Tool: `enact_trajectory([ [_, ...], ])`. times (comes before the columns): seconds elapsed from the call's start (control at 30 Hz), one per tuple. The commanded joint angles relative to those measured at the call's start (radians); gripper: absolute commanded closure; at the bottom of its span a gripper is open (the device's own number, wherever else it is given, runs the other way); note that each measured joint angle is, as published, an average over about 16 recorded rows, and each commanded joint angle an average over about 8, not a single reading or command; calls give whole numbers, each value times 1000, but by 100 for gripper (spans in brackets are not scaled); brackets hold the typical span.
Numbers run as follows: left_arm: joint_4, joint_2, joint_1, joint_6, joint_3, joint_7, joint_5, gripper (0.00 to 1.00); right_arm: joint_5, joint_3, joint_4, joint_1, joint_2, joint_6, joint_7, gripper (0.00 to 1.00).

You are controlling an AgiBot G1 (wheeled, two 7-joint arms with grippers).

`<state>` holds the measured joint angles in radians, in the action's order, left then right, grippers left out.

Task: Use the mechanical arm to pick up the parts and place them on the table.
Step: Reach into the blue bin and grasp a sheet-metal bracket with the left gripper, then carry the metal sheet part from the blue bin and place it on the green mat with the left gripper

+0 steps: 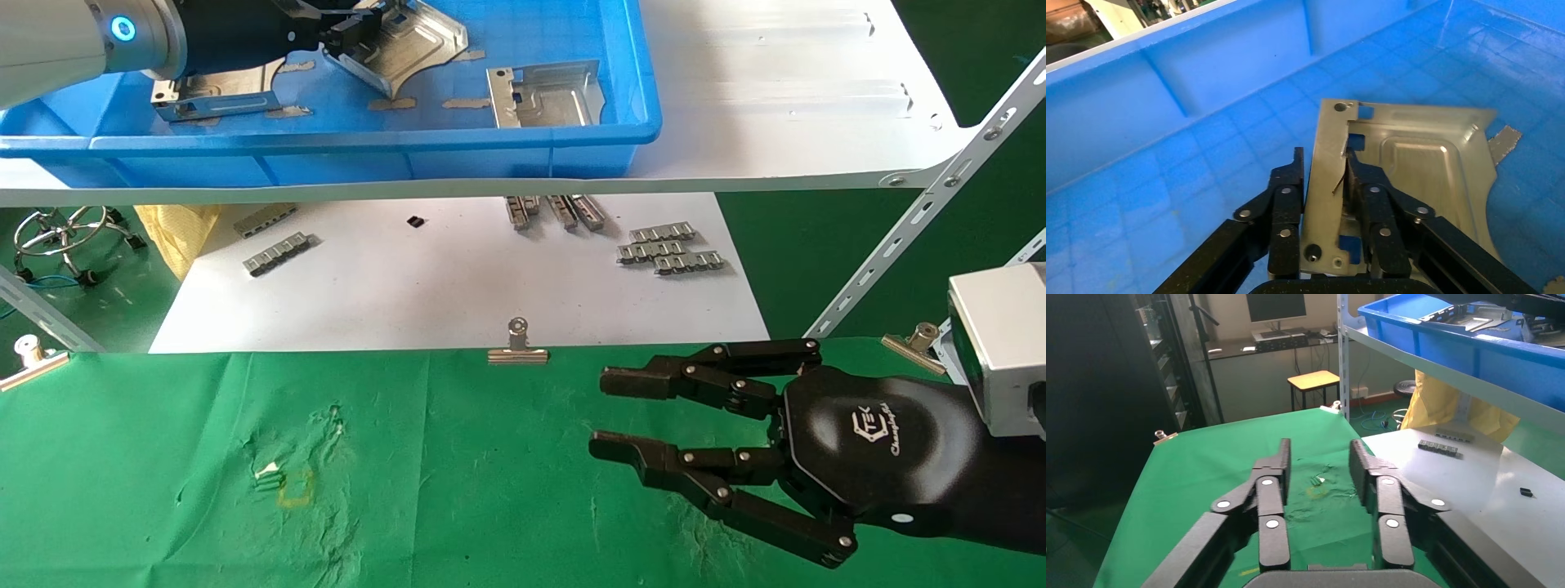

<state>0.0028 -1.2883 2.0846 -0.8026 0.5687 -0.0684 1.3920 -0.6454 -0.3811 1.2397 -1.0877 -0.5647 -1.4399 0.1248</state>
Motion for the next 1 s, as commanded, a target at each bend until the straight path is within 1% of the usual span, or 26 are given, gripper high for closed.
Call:
enact_trajectory([
  [0.03,-1,1,0,-1,0,-3,0,100,0,0,0,0,0,0,0,0],
  [0.27,-23,23,23,-42,-20,6,-28,100,0,0,0,0,0,0,0,0],
  [0.4,-43,47,34,-115,-38,33,-56,100,0,0,0,0,0,0,0,0],
  [0.57,-73,91,32,-287,-59,92,-91,100,0,0,0,0,0,0,0,0],
  [0.87,-121,179,6,-701,-86,219,-149,100,0,0,0,0,0,0,0,0],
  [0.93,-142,196,-8,-760,-85,247,-160,100,0,0,0,0,0,0,0,0],
  [1.0,-177,214,-31,-793,-78,273,-172,100,0,0,0,0,0,0,0,0],
])
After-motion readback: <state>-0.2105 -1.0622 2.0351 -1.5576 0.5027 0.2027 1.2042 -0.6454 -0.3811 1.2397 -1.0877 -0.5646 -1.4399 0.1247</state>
